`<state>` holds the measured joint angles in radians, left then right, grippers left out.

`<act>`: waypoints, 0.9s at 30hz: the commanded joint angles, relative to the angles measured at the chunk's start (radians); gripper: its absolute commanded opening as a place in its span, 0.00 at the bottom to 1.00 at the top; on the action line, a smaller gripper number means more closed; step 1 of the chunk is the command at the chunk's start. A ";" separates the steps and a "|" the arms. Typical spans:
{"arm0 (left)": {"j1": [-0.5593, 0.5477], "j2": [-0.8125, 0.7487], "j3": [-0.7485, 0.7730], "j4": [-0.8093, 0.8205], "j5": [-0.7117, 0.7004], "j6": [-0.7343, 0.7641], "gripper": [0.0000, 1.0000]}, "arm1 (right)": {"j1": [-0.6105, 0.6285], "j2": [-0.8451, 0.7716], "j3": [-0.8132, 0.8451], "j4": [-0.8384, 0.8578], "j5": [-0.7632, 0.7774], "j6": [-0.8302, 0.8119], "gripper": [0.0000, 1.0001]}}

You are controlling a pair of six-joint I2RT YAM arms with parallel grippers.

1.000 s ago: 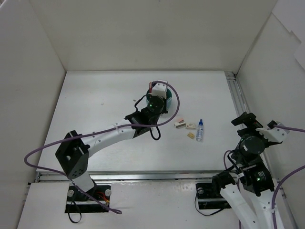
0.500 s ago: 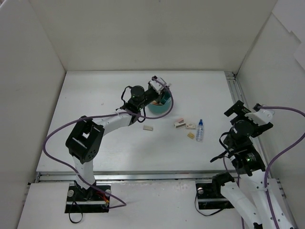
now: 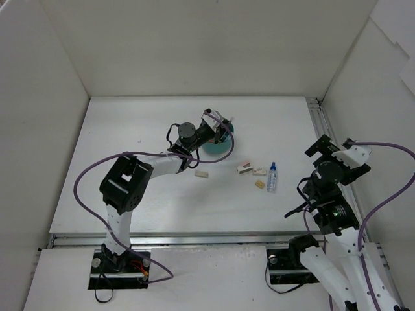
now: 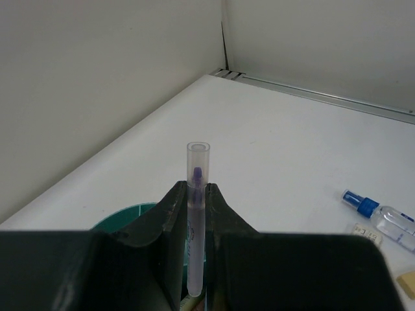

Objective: Sort the stationery into containers
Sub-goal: Place the pen in the storage box.

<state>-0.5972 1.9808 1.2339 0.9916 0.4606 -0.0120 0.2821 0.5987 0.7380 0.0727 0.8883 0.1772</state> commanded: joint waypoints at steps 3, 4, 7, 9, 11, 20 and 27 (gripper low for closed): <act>0.000 -0.004 0.029 0.120 -0.031 0.001 0.00 | -0.001 0.036 0.003 0.090 0.038 -0.016 0.98; 0.000 -0.002 0.026 0.128 -0.036 -0.002 0.00 | 0.000 0.038 0.003 0.091 0.040 -0.018 0.98; 0.000 0.009 0.015 0.134 -0.062 0.007 0.00 | 0.000 0.039 0.001 0.095 0.035 -0.019 0.98; 0.000 0.012 0.007 0.130 -0.085 0.012 0.00 | 0.002 0.041 0.000 0.099 0.032 -0.021 0.98; 0.000 0.015 -0.010 0.137 -0.112 0.010 0.00 | 0.000 0.044 0.000 0.099 0.034 -0.022 0.98; -0.029 0.001 -0.060 0.154 -0.183 0.012 0.00 | 0.000 0.044 0.003 0.093 0.024 -0.021 0.98; -0.038 -0.053 -0.079 0.107 -0.188 0.012 0.35 | 0.002 0.041 0.006 0.085 0.011 -0.021 0.98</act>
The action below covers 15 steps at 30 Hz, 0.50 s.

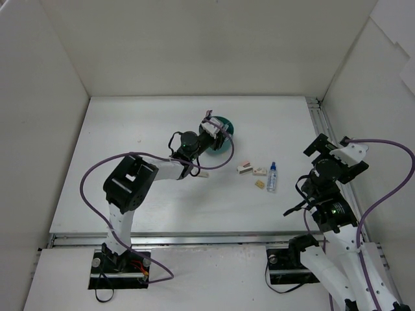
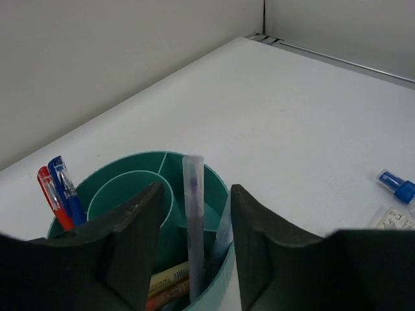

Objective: Sort the stationery into containers
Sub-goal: Place the pen in the storage box.

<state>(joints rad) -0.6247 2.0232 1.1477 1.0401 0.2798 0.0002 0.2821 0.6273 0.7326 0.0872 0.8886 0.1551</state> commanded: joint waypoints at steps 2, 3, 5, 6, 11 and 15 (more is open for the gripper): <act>-0.010 -0.126 0.001 0.025 -0.010 0.000 0.50 | 0.002 0.009 0.011 0.066 0.003 0.001 0.98; -0.010 -0.138 0.000 0.014 -0.010 0.000 0.56 | 0.000 0.008 0.013 0.066 0.001 0.003 0.98; -0.010 -0.170 -0.008 -0.023 -0.014 0.000 0.65 | 0.003 0.006 0.013 0.060 -0.008 0.006 0.98; -0.010 -0.179 -0.011 -0.037 -0.011 0.038 0.66 | 0.002 0.003 0.013 0.060 -0.013 0.004 0.98; -0.020 -0.262 -0.002 -0.161 0.007 0.038 0.84 | 0.003 0.018 0.030 0.028 -0.080 0.006 0.98; -0.038 -0.337 0.108 -0.400 -0.085 0.044 1.00 | 0.003 0.077 0.077 -0.041 -0.147 0.034 0.98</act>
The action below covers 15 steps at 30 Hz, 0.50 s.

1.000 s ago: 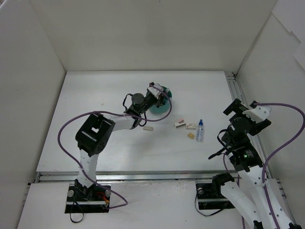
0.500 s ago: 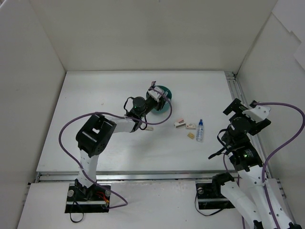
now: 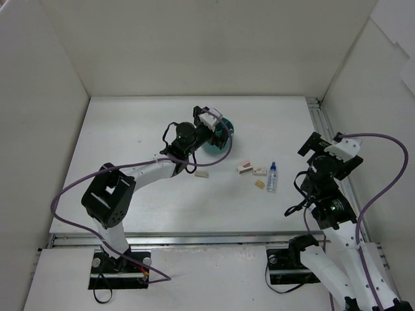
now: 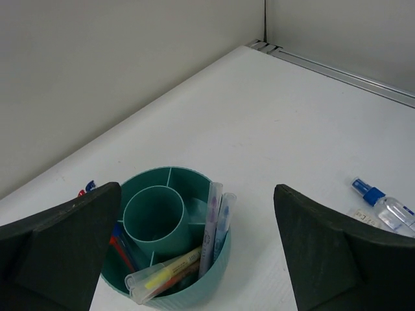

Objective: Sort the stationery into containers
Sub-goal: Place the pen in the storage box, then pick up the stationery from the center of the board.

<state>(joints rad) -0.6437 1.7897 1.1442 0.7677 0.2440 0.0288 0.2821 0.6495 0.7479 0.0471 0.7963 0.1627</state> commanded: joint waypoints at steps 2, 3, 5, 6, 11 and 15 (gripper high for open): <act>-0.019 -0.137 0.140 -0.256 -0.077 0.002 1.00 | 0.003 0.094 0.091 -0.042 -0.086 0.032 0.98; -0.019 -0.177 0.153 -0.301 -0.122 -0.009 1.00 | 0.000 0.108 0.100 -0.041 -0.136 0.032 0.98; -0.028 -0.254 0.144 -0.408 -0.187 -0.062 1.00 | 0.003 0.154 0.122 -0.096 -0.192 0.035 0.98; -0.028 -0.280 0.140 -0.486 -0.293 -0.096 1.00 | 0.003 0.168 0.139 -0.108 -0.263 0.035 0.98; -0.037 -0.401 0.210 -0.894 -0.534 -0.256 1.00 | 0.008 0.320 0.186 -0.125 -0.613 -0.014 0.98; 0.007 -0.501 0.108 -1.018 -0.581 -0.404 1.00 | 0.061 0.493 0.238 -0.174 -0.669 -0.051 0.98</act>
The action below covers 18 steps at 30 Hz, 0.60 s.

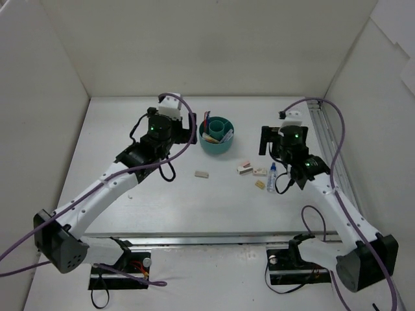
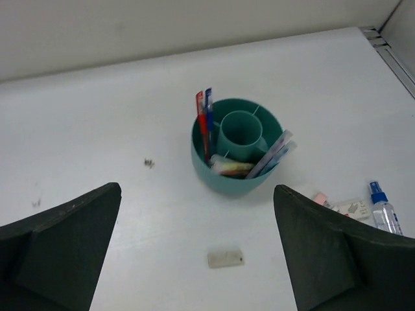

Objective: Sort the stationery into containers
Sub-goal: Pick up the stationery from the center of the board.

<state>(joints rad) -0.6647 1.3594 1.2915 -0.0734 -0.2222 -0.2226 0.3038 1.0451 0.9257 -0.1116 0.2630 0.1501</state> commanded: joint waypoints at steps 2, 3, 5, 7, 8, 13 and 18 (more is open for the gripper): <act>0.074 -0.144 -0.128 -0.192 -0.108 -0.228 1.00 | 0.060 0.145 0.068 -0.045 -0.114 -0.012 0.98; 0.092 -0.172 -0.158 -0.195 -0.098 -0.251 1.00 | 0.058 0.183 0.068 -0.059 -0.108 0.021 0.98; 0.145 -0.242 -0.263 -0.155 -0.034 -0.267 1.00 | 0.060 0.214 0.058 -0.091 -0.072 0.078 0.98; 0.166 -0.293 -0.338 -0.138 0.001 -0.279 1.00 | 0.058 0.237 0.052 -0.112 0.000 0.152 0.98; 0.178 -0.299 -0.354 -0.138 0.027 -0.299 1.00 | 0.048 0.242 0.045 -0.126 0.071 0.176 0.98; 0.178 -0.274 -0.393 -0.143 0.086 -0.320 1.00 | -0.073 0.315 0.055 -0.151 0.048 0.270 0.98; 0.178 -0.183 -0.324 -0.216 0.076 -0.294 1.00 | -0.126 0.450 0.085 -0.146 -0.037 0.278 0.98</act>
<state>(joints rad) -0.4850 1.1431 0.8921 -0.2863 -0.1585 -0.5095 0.1886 1.4292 0.9585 -0.2523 0.2531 0.3843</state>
